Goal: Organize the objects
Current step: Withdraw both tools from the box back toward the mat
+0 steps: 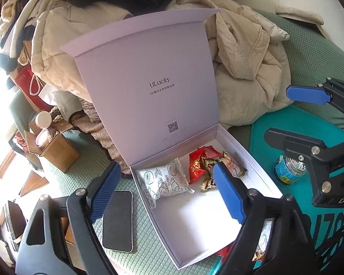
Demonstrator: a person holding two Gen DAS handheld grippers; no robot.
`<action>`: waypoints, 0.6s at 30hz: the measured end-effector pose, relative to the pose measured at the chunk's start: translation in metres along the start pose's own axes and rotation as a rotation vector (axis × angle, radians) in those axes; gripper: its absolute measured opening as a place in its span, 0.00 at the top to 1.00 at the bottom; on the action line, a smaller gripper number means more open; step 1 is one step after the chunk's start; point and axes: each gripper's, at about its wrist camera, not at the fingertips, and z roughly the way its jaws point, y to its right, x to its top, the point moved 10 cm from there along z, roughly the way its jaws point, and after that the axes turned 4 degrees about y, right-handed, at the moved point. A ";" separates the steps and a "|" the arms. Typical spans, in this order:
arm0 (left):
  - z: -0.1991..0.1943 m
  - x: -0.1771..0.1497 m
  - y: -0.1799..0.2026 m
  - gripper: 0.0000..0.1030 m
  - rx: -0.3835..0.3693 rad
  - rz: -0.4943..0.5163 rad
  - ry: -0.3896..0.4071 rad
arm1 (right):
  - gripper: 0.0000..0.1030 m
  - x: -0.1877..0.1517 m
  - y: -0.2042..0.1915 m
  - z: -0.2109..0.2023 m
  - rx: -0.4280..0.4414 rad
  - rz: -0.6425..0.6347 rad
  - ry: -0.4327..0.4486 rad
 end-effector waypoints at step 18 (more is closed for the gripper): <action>-0.057 -0.042 -0.007 0.13 0.001 -0.108 0.009 | 0.00 -0.027 -0.015 -0.067 -0.068 0.061 0.041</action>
